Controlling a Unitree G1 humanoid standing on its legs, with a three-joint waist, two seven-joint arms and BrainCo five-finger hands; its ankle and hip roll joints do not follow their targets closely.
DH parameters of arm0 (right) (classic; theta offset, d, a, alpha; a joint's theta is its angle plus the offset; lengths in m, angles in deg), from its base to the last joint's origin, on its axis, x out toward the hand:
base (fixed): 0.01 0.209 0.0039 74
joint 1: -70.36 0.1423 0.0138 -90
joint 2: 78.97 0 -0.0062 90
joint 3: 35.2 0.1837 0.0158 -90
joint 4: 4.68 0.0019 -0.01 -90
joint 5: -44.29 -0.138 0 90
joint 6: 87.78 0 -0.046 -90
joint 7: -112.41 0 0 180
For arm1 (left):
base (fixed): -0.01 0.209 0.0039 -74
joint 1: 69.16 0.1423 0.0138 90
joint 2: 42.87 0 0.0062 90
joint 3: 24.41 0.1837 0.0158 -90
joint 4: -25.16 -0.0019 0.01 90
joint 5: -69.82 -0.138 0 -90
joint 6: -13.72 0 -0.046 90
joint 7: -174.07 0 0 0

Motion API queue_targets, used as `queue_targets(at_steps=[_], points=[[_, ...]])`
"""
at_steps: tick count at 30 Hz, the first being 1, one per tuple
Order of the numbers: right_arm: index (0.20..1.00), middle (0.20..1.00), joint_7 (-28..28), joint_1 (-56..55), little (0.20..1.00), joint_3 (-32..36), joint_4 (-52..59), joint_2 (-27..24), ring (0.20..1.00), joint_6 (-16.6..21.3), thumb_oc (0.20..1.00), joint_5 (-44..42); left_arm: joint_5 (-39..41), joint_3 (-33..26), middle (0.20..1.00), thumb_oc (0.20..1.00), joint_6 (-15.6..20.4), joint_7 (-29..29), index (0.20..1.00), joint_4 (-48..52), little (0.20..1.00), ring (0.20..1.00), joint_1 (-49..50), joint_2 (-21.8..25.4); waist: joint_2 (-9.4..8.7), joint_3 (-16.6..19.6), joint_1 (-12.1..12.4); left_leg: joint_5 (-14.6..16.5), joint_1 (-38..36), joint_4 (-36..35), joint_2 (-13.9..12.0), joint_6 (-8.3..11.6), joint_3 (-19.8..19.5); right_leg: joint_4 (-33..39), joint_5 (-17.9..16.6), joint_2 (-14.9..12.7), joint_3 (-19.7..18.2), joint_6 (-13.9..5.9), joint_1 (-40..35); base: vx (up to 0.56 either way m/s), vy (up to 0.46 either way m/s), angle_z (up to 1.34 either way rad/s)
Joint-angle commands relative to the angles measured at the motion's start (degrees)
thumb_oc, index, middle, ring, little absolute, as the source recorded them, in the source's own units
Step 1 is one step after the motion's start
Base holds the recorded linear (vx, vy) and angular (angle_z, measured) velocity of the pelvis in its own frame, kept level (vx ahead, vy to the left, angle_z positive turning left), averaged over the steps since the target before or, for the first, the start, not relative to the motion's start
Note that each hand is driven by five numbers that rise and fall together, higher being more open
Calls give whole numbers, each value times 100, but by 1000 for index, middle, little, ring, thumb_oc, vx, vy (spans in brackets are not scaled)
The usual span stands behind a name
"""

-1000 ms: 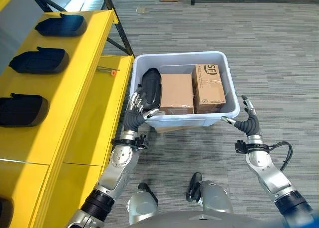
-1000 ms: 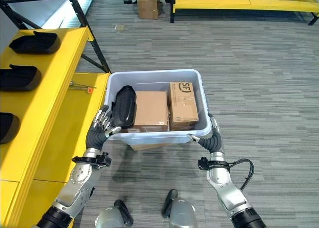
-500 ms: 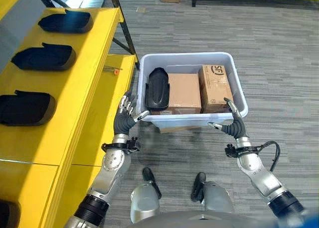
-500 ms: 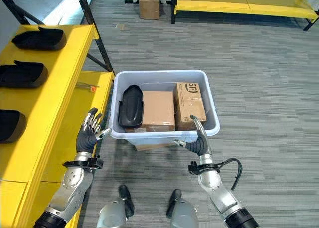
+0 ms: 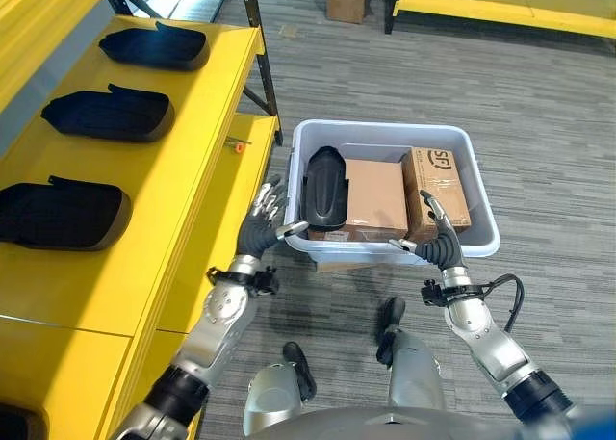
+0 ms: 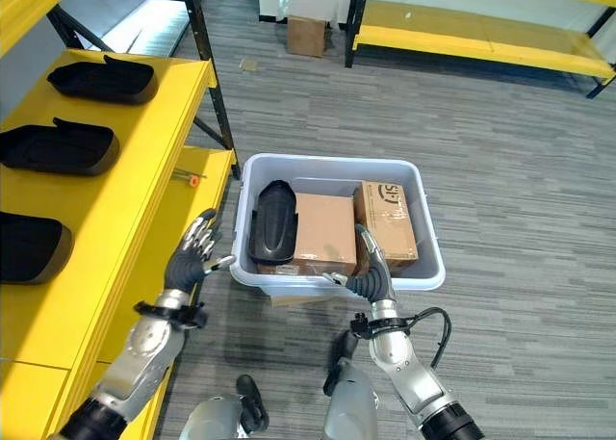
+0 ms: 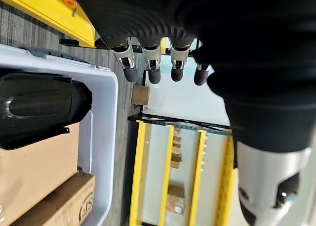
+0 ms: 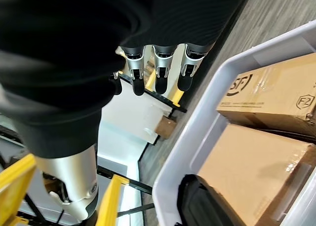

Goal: Move parts from the plastic box to the shelf.

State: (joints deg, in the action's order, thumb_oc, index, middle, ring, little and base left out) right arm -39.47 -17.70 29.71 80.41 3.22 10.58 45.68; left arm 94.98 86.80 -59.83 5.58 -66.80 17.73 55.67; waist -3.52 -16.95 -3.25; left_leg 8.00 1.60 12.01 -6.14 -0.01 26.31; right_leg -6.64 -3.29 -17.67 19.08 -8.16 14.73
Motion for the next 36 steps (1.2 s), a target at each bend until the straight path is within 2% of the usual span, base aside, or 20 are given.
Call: queue_targets(at_steps=[1, 2, 3, 5, 8, 15, 20, 21, 23, 24, 25, 26, 27, 28, 29, 30, 33, 34, 35, 36], points=[[1000, 1000, -166, 264, 1000, 194, 384, -251, 1000, 276, 1000, 102, -163, 74, 1000, 1000, 376, 123, 1000, 551, 1000, 1000, 57, 32, 212, -10, 78, -328, -317, -339, -543, 329, 193, -138, 157, 435, 226, -27, -711, 327, -312, 67], [1000, 1000, -159, 273, 1000, 185, 385, -267, 1000, 272, 1000, 98, -120, 67, 1000, 1000, 387, 121, 1000, 549, 1000, 1000, 61, 29, 220, -8, 81, -339, -298, -328, -560, 339, 188, -142, 178, 444, 238, -9, -718, 267, -287, 28], [1000, 1000, -44, 376, 1000, 116, 393, -433, 1000, 283, 1000, 97, 17, 14, 1000, 1000, 587, 53, 1000, 527, 1000, 1000, 78, 46, 267, -50, 86, -418, -188, -320, -657, 396, 196, -125, 331, 549, 307, 119, -735, 102, -118, -7], [1000, 1000, 18, 412, 1000, 119, 369, -487, 1000, 296, 1000, 137, 70, 1, 1000, 1000, 639, -33, 1000, 491, 1000, 1000, 53, 35, 284, -63, 65, -449, -150, -310, -698, 420, 231, -116, 392, 587, 333, 180, -746, 91, -78, -19], [1000, 1000, 7, 469, 1000, 177, 292, -557, 1000, 280, 1000, -27, 64, -11, 1000, 1000, 622, -127, 1000, 478, 1000, 1000, 18, 24, 300, -91, 49, -497, -82, -247, -769, 444, 256, -171, 512, 651, 375, 285, -763, 99, -46, -4], [1000, 1000, -147, 396, 1000, 246, 276, -517, 1000, 140, 1000, -378, 11, -32, 1000, 1000, 488, -107, 1000, 562, 1000, 1000, -18, 30, 324, -119, -11, -570, -53, -308, -789, 454, 334, -264, 627, 730, 406, 358, -747, 75, -22, 14], [1000, 1000, -409, 342, 1000, 254, 282, -429, 1000, 73, 1000, -829, 52, -123, 1000, 1000, 487, 131, 1000, 615, 1000, 1000, -99, 108, 373, -132, -75, -417, -94, -5, -752, 386, 501, -591, 850, 666, 491, 487, -563, 27, -93, 19], [1000, 1000, -399, 343, 1000, 237, 298, -401, 1000, 206, 1000, -746, 124, -184, 1000, 1000, 540, 187, 1000, 654, 1000, 1000, -181, 138, 382, -178, -39, -570, 114, 690, -822, 465, 425, -693, 995, 710, 500, 615, -534, -16, -119, 14], [1000, 1000, -408, 341, 1000, 210, 309, -365, 1000, 217, 1000, -787, 199, -233, 1000, 1000, 558, 233, 1000, 670, 1000, 1000, -208, 122, 411, -226, 13, -771, 414, 1114, -1003, 576, 234, -765, 1127, 795, 468, 727, -555, 7, -83, 18], [1000, 1000, -415, 349, 1000, 195, 300, -352, 1000, 224, 1000, -807, 198, -242, 1000, 1000, 563, 248, 1000, 652, 1000, 1000, -205, 84, 425, -240, 18, -857, 449, 1086, -1100, 602, 196, -827, 1158, 804, 459, 748, -532, 15, 123, 12], [1000, 1000, -424, 394, 1000, 143, 290, -309, 1000, 183, 1000, -878, 254, -293, 1000, 1000, 529, 318, 1000, 612, 1000, 1000, -194, -15, 463, -248, 16, -1123, 387, 689, -1328, 680, 136, -1030, 1218, 771, 424, 753, -413, 13, 178, -3], [1000, 1000, -428, 405, 1000, 132, 293, -303, 1000, 164, 1000, -883, 261, -304, 1000, 1000, 520, 318, 1000, 608, 1000, 1000, -188, -28, 453, -243, 12, -1189, 338, 568, -1332, 694, 146, -1073, 1226, 740, 414, 744, -384, 19, 404, -10], [1000, 1000, -428, 419, 1000, 114, 290, -268, 1000, 110, 1000, -935, 257, -311, 1000, 1000, 498, 312, 1000, 576, 1000, 1000, -159, -75, 468, -193, 9, -1491, 216, -41, -1472, 812, 89, -1146, 1197, 617, 407, 669, -318, 16, 317, -7], [1000, 1000, -377, 410, 1000, 107, 294, -253, 1000, 99, 1000, -914, 254, -303, 1000, 1000, 497, 293, 1000, 574, 1000, 1000, -146, -90, 460, -188, 18, -1700, 235, -155, -1547, 885, 17, -1145, 1191, 612, 364, 658, -308, 29, 598, -4], [1000, 1000, -231, 436, 1000, 94, 258, -269, 1000, 182, 1000, -1067, 198, -258, 1000, 1000, 568, 188, 1000, 551, 1000, 1000, -76, -149, 428, -219, 25, -2260, 520, -383, -1911, 1049, -351, -1242, 1228, 532, 119, 649, -253, 9, 570, -3], [1000, 1000, -295, 503, 1000, 147, 161, -283, 1000, 207, 1000, -1270, 280, -235, 1000, 1000, 589, 122, 1000, 479, 1000, 1000, -87, -146, 438, -208, 14, -1830, 419, -496, -1787, 918, -218, -1518, 1271, 322, 95, 570, -126, -8, 549, 6], [1000, 1000, -188, 648, 1000, 164, 39, -226, 1000, 197, 1000, -1522, 241, -158, 1000, 1000, 492, 106, 1000, 442, 1000, 1000, -244, -145, 473, -284, -23, -1667, 479, -374, -1717, 899, -95, -1642, 1255, 262, 71, 537, -16, -61, 207, -33], [1000, 1000, -182, 669, 1000, 210, -15, -179, 1000, 206, 1000, -1651, 217, -103, 1000, 1000, 444, 53, 1000, 428, 1000, 1000, -356, -145, 498, -325, -60, -1397, 459, -317, -1599, 829, 4, -1684, 1238, 210, 77, 479, -13, -41, 182, -61], [1000, 1000, -188, 667, 1000, 226, -25, -172, 1000, 207, 1000, -1666, 214, -92, 1000, 1000, 433, 45, 1000, 428, 1000, 1000, -378, -144, 500, -334, -65, -1330, 451, -307, -1567, 808, 23, -1695, 1234, 191, 74, 460, -13, 19, 226, -33], [1000, 1000, -263, 623, 1000, 280, -141, -83, 1000, 234, 1000, -1618, 228, -6, 1000, 1000, 347, 46, 1000, 408, 1000, 1000, -414, -164, 528, -361, -59, -1094, 418, -299, -1390, 722, 17, -1723, 1174, 137, 27, 365, -40, 58, 178, -7]])
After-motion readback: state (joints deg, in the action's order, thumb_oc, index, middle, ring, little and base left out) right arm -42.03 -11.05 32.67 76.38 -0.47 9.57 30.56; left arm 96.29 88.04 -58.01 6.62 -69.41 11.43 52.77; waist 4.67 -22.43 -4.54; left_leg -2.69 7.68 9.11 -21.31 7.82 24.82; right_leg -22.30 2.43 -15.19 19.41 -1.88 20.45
